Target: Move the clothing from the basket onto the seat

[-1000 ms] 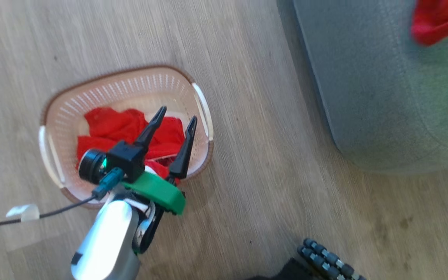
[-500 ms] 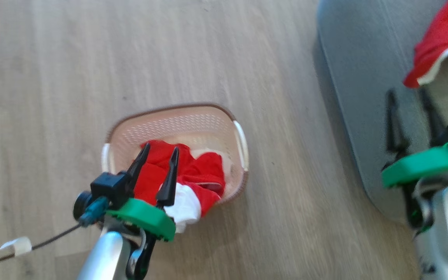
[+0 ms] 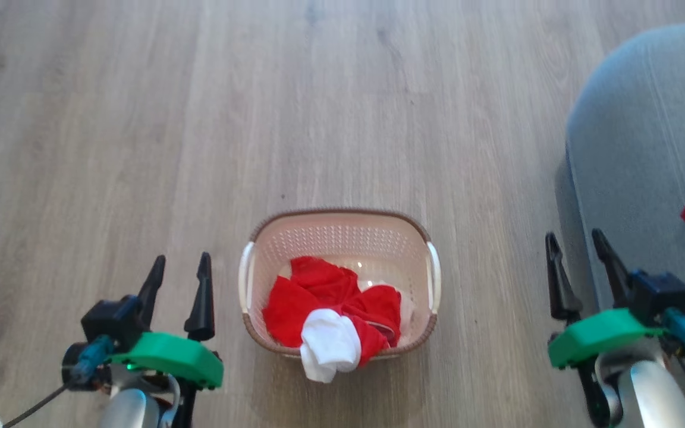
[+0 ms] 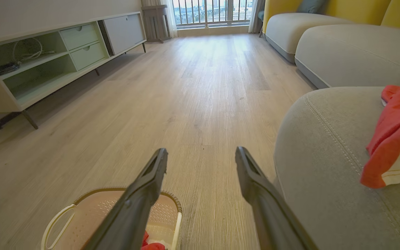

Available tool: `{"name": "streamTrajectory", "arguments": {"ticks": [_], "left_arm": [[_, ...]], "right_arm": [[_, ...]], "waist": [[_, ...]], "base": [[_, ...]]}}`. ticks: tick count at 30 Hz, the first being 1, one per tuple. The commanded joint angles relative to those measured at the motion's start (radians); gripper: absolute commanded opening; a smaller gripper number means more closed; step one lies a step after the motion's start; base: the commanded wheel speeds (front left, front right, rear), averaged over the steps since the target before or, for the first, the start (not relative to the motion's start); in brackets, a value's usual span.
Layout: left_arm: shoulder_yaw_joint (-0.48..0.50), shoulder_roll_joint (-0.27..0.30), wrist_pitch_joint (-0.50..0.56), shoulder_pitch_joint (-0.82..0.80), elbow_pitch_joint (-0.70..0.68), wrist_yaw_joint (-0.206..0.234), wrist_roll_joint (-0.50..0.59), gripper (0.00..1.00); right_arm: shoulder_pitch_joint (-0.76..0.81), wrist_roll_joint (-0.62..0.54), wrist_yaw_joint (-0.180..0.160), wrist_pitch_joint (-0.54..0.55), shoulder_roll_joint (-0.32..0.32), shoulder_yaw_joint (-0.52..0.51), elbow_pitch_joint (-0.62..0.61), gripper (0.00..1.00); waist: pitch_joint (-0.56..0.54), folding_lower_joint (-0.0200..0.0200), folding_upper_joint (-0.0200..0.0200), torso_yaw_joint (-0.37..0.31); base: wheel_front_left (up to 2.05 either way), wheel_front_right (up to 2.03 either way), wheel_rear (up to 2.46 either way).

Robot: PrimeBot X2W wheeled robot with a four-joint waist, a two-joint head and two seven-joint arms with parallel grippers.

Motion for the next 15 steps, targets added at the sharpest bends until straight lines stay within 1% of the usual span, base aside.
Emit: {"name": "streamTrajectory", "arguments": {"ticks": [1,6,15], "left_arm": [[0.041,0.0,-0.005,-0.007,-0.034,-0.001,0.012,1.0],[0.072,0.0,-0.005,0.017,-0.032,-0.011,0.025,1.0],[0.065,0.0,-0.005,0.03,-0.026,-0.032,0.024,1.0]], "right_arm": [[-0.003,-0.011,0.007,-0.013,0.005,0.017,-0.026,1.0],[0.026,-0.03,0.007,-0.013,0.01,0.012,-0.032,1.0],[0.038,-0.023,0.007,-0.014,0.011,0.036,-0.032,1.0]], "waist": [[-0.037,0.0001,-0.0001,0.031],[-0.072,0.0001,-0.0001,0.031],[-0.082,0.0001,-0.0001,0.015]], "base": [[0.0,0.0,0.0],[0.0,0.0,0.0],[0.0,0.0,0.0]]}}
